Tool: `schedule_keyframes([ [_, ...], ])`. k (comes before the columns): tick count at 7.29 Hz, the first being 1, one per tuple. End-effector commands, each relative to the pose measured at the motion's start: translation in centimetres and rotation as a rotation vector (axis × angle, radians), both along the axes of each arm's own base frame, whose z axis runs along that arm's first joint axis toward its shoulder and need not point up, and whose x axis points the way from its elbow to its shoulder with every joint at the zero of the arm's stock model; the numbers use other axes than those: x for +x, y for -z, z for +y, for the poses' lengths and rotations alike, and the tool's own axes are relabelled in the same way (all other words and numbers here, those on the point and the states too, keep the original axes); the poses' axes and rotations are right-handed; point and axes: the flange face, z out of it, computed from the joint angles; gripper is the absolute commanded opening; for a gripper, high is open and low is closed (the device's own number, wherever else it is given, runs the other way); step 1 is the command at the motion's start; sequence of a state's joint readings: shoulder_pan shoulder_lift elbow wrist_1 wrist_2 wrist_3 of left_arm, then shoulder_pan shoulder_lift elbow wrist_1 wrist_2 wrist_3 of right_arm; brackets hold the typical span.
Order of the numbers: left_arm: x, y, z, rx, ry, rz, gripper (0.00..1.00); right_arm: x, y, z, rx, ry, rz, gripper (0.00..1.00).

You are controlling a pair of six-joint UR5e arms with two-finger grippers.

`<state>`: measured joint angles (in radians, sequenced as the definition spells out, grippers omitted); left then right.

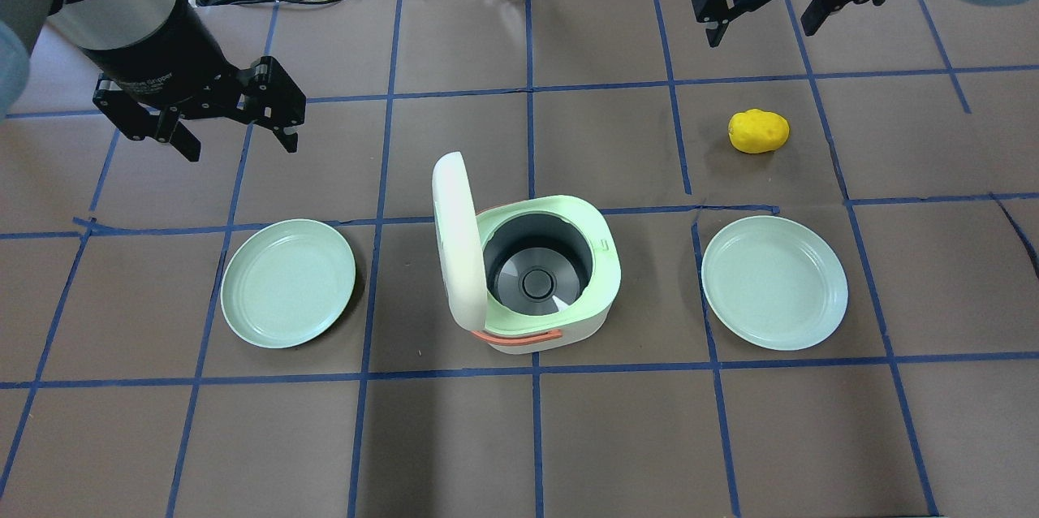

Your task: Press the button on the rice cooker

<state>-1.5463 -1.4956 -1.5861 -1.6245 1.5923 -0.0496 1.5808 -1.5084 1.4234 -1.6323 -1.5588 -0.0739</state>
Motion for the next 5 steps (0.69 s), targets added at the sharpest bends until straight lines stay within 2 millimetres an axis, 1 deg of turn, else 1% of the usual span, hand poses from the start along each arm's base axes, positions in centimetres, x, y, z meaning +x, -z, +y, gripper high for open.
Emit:
schedule_keyframes([
  [1, 0.00, 0.00, 0.00, 0.000, 0.000, 0.000, 1.00, -0.14, 0.07, 0.20, 0.015, 0.016, -0.001, 1.00],
  [2, 0.00, 0.00, 0.00, 0.000, 0.000, 0.000, 1.00, -0.06, 0.05, 0.34, 0.020, 0.084, -0.010, 1.00],
  [3, 0.00, 0.00, 0.00, 0.000, 0.000, 0.000, 1.00, -0.03, -0.09, 0.48, 0.019, 0.109, -0.009, 1.00],
  [5, 0.00, 0.00, 0.00, 0.000, 0.000, 0.000, 1.00, -0.01, -0.10, 0.68, 0.019, 0.110, -0.011, 1.00],
])
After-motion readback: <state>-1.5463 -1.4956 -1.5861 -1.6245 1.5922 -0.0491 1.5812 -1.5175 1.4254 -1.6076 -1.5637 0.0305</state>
